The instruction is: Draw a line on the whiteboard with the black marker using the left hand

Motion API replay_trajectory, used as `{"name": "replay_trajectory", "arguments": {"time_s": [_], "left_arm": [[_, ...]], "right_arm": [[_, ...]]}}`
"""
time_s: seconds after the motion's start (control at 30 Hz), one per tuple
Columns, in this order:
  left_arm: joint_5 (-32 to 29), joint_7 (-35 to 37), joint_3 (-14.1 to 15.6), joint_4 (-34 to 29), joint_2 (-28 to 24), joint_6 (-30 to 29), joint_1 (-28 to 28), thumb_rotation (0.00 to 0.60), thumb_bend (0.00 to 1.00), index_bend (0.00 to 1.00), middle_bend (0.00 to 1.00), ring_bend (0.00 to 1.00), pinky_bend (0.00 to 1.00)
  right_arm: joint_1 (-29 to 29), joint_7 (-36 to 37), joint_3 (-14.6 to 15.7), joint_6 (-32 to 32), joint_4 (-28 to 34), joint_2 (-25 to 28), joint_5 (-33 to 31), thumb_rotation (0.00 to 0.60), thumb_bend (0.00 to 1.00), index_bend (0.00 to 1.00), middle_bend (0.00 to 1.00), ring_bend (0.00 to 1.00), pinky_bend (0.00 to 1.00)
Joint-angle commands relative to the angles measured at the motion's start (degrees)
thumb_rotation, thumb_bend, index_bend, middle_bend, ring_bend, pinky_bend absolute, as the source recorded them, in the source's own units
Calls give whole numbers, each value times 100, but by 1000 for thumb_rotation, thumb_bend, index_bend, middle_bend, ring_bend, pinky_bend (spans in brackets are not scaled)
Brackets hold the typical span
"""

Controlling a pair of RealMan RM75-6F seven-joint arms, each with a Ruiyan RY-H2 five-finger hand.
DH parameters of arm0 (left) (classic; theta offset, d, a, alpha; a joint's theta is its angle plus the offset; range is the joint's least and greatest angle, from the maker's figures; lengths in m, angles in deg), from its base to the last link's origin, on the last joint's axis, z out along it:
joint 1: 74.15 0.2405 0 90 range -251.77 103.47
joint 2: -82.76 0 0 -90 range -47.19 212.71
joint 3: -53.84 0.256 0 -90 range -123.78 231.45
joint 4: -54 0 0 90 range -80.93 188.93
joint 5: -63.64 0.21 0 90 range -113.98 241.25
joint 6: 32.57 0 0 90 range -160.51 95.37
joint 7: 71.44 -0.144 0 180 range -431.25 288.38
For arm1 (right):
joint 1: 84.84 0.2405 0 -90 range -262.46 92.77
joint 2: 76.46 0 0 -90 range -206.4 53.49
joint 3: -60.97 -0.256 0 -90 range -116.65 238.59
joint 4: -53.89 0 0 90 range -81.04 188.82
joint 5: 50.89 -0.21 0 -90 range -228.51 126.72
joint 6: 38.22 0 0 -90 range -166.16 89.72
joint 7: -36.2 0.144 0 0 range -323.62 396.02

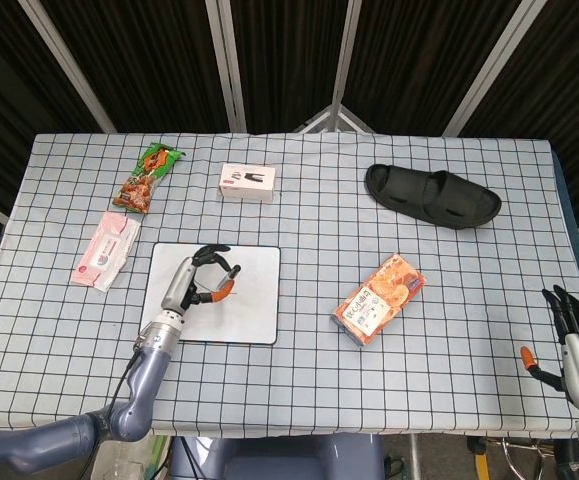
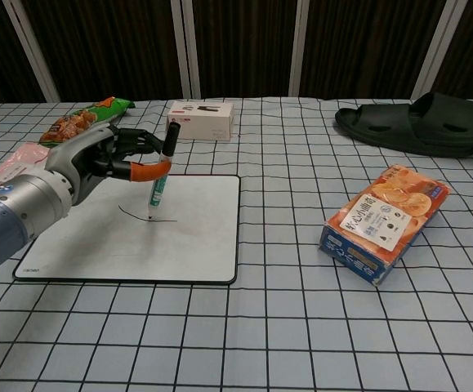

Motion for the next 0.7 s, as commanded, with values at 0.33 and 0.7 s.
{"name": "replay_trajectory", "arguments": {"time_s": [0.33, 0.7], "left_arm": [[18, -129, 122, -204, -135, 3, 100, 600, 594, 756, 217, 104, 201], [-148, -393, 532, -1251, -761, -72, 566, 600, 602, 764, 226, 104, 201]], "right_arm": [[-10, -5, 5, -19, 4, -4, 12, 600, 343, 0, 0, 0, 0], [-13, -72, -13, -49, -1, -29, -5, 600, 344, 0, 0, 0, 0]]}}
